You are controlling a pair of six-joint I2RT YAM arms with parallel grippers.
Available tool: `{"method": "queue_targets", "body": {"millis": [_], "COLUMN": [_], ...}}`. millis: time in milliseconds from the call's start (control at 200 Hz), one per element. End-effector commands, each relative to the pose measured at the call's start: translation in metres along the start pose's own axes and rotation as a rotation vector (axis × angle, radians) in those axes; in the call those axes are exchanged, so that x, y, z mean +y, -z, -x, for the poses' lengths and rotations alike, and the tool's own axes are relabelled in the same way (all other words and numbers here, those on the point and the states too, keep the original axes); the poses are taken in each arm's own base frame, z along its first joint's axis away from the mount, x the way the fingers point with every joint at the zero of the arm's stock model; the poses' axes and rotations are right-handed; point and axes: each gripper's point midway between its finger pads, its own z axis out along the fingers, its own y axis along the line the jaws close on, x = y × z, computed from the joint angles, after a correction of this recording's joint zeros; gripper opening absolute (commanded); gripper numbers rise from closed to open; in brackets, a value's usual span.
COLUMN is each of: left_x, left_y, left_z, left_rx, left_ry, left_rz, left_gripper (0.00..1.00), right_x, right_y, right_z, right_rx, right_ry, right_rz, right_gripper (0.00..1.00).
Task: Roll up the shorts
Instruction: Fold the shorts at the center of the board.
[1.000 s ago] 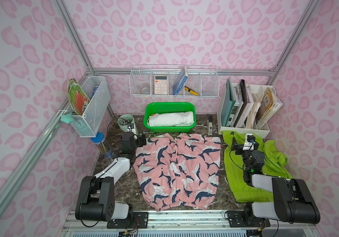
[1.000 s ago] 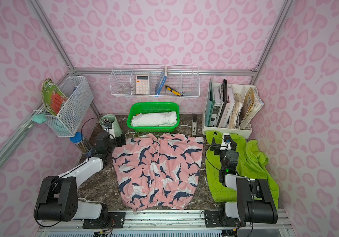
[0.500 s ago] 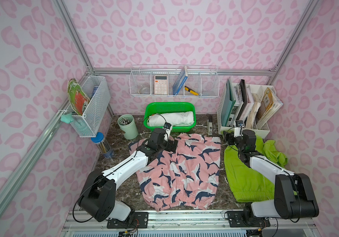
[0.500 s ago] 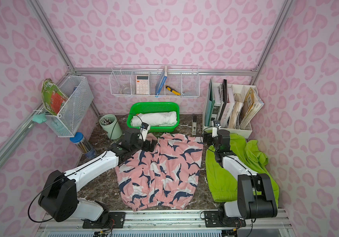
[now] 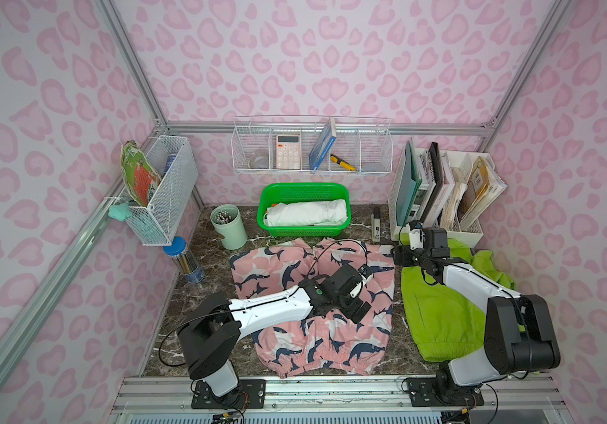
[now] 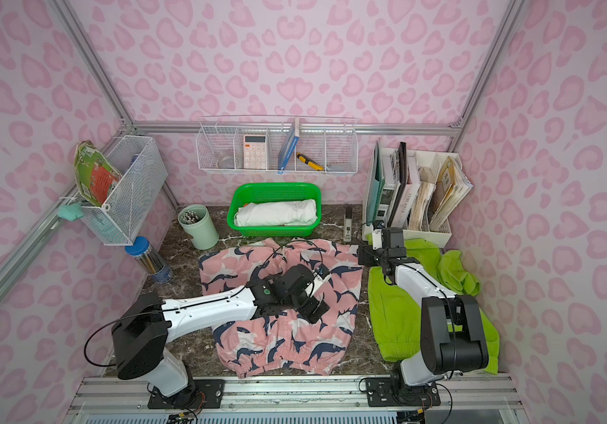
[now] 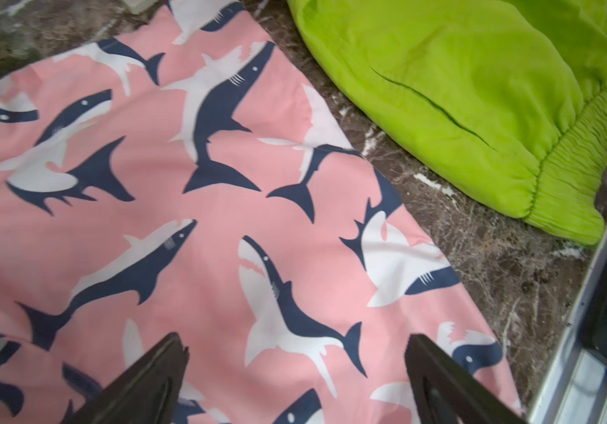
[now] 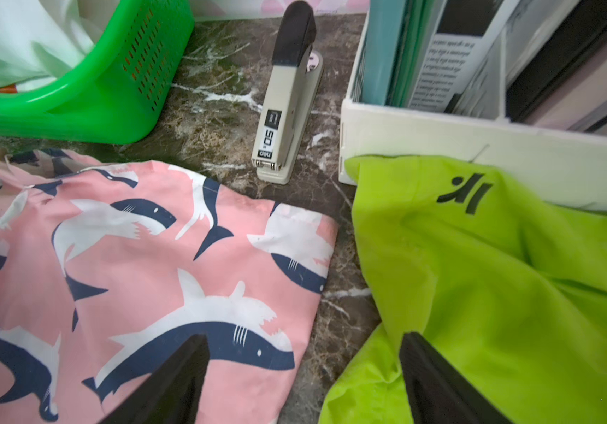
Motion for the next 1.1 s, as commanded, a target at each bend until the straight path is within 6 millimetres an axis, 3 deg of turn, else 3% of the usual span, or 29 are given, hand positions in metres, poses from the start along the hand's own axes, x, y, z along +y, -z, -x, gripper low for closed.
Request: {"method": "queue_targets", "body": {"millis": [0,120,230,655,1095], "left_x": [-0.033,-0.062,-0.076,-0.089,-0.119], "left_y": [-0.011,-0.024,-0.030,-0.039,-0.052], "left_z": [-0.012,-0.033,-0.042,-0.047,-0.054], "left_rx": [0.052,0.140,0.185,0.268,0.299], "left_ry": [-0.041,-0.182,-0.252,-0.296,-0.339], "left_rz": [-0.076,-0.093,-0.095,-0.155,-0.240], "left_gripper": [0.97,0.96,0.96,0.97,0.98], "right_x": [0.010,0.016,0.020,0.026,0.028], "right_y": [-0.001,-0.003,-0.004,-0.021,-0.032], "right_z": [-0.012,-0.021,-0.028,-0.049,-0.063], "right_rx": [0.034,0.056,0.073,0.156,0.201], "right_ry": [-0.034,-0.048,-0.051,-0.090,-0.134], "right_rz": [0.053,0.086,0.100,0.114,0.124], "right_gripper": [0.83,0.78,0.77,0.79,0.83]}}
